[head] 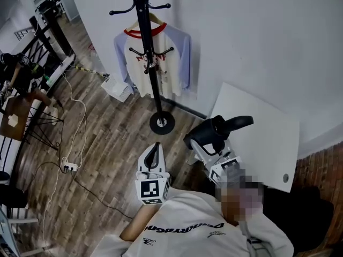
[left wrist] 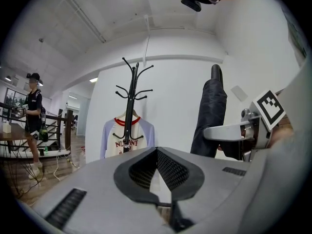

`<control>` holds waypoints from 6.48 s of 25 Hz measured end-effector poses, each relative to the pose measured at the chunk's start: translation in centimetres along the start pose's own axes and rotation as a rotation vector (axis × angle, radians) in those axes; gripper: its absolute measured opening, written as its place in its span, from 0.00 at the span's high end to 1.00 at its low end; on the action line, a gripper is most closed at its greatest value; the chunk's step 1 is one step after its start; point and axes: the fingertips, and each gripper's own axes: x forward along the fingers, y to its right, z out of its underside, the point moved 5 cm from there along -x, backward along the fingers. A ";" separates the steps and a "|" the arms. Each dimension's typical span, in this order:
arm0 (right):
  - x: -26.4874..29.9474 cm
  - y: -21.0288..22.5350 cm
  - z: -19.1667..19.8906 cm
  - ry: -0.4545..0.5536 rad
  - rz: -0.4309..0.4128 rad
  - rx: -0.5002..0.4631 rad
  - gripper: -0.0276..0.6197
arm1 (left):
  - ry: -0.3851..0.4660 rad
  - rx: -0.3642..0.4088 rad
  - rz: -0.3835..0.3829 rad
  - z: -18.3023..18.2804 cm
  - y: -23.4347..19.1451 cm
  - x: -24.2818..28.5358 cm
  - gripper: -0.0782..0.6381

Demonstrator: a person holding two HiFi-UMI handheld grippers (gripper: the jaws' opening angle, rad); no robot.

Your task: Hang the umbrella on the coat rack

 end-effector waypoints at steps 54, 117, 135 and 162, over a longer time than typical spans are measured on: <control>35.1 14.9 -13.1 -0.160 -0.213 -0.093 0.55 | -0.092 0.053 0.038 -2.9 -13.7 23.7 0.90; 42.7 14.5 -6.2 0.104 -0.132 -0.109 0.54 | -0.134 0.042 -0.008 -1.3 -14.0 22.4 0.90; 35.2 12.0 -7.2 0.171 -0.101 -0.119 0.55 | -0.099 0.046 0.019 -1.6 -13.1 22.5 0.90; 28.3 5.3 -1.6 0.151 -0.085 -0.067 0.96 | -0.045 0.069 -0.005 -1.5 -13.4 22.8 0.90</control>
